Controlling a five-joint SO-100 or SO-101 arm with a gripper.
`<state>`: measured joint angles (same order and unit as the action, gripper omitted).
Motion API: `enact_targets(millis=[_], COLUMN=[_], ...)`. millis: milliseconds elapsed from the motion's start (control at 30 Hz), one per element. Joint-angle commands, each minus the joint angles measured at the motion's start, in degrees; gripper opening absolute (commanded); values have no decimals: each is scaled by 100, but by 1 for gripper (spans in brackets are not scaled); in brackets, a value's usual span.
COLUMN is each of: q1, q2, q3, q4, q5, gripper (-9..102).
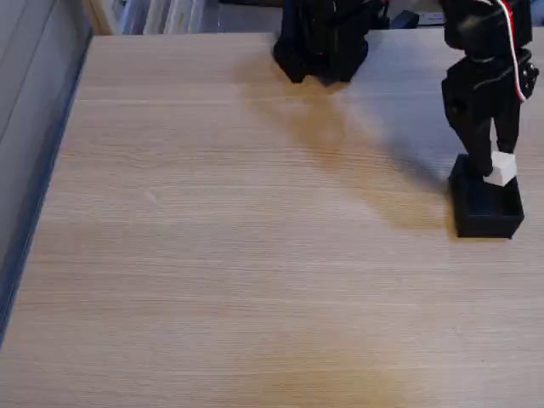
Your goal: Pick a white block and place it in the black box.
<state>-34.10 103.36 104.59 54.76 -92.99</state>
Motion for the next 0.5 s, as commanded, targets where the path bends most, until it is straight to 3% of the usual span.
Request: enact_targets(millis=[0, 133, 233, 333, 467], q1=[-9, -26, -18, 26, 185], q2=[-79, -79, -62, -35, 185], q3=[-308, -316, -378, -510, -501], q4=[62, 62, 167, 431, 765], q5=[193, 527, 571, 606, 791], gripper=[5, 22, 25, 21, 1])
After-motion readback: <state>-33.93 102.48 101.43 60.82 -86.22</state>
